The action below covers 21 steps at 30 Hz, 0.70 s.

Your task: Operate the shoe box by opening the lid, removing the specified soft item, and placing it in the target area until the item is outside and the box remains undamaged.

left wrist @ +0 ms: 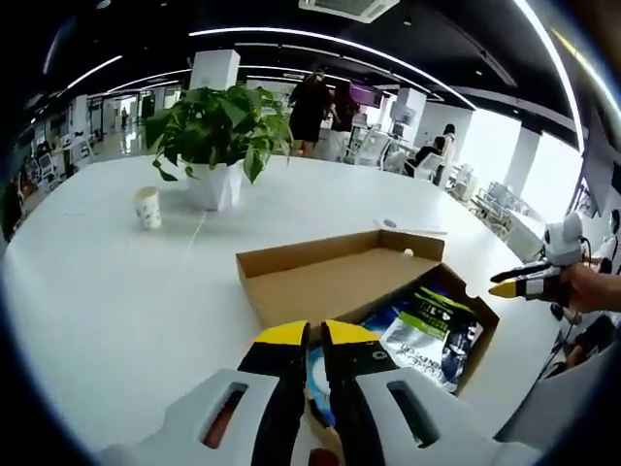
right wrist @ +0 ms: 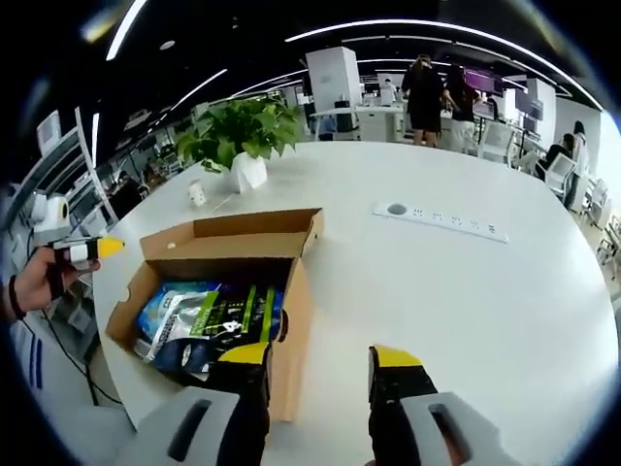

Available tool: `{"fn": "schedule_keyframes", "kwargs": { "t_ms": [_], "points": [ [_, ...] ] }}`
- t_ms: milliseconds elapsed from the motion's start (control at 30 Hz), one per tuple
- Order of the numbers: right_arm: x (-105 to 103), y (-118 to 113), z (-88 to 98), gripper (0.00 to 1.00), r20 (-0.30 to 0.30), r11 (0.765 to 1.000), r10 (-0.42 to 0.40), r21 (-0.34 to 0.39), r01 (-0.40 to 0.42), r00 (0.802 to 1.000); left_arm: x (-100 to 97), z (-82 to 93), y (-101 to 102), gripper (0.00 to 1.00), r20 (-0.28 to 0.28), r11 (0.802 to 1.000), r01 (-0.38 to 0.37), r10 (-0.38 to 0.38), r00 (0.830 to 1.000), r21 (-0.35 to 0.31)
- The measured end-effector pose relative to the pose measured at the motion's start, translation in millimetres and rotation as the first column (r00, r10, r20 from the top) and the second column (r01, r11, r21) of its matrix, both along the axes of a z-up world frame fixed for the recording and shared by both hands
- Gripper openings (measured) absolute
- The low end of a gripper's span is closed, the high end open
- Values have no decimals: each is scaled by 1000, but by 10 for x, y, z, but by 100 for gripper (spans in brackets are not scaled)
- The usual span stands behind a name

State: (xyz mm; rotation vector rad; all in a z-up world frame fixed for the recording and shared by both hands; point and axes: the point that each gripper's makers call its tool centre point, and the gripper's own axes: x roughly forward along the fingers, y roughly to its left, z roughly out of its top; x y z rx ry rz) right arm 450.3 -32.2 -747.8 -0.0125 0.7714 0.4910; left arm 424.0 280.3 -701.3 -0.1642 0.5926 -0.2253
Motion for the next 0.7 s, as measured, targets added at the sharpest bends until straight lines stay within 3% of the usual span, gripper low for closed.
{"fn": "schedule_keyframes", "kwargs": {
  "t_ms": [100, 567, 700],
  "points": [
    [-66, -36, -4, 39, 0, 1000, -9, 6, 9, 1000, -66, -28, -160, 4, -6, 999, 47, -47, 999, 18],
    [-352, -200, -107, 46, -9, 998, -57, 31, 58, 998, -374, -163, -770, 7, -46, 987, 158, -159, 986, -28],
    [-482, -188, -140, 41, -34, 997, -49, 56, 51, 998, -429, -168, -879, 8, -52, 983, 180, -182, 982, -37]
  ]
}}
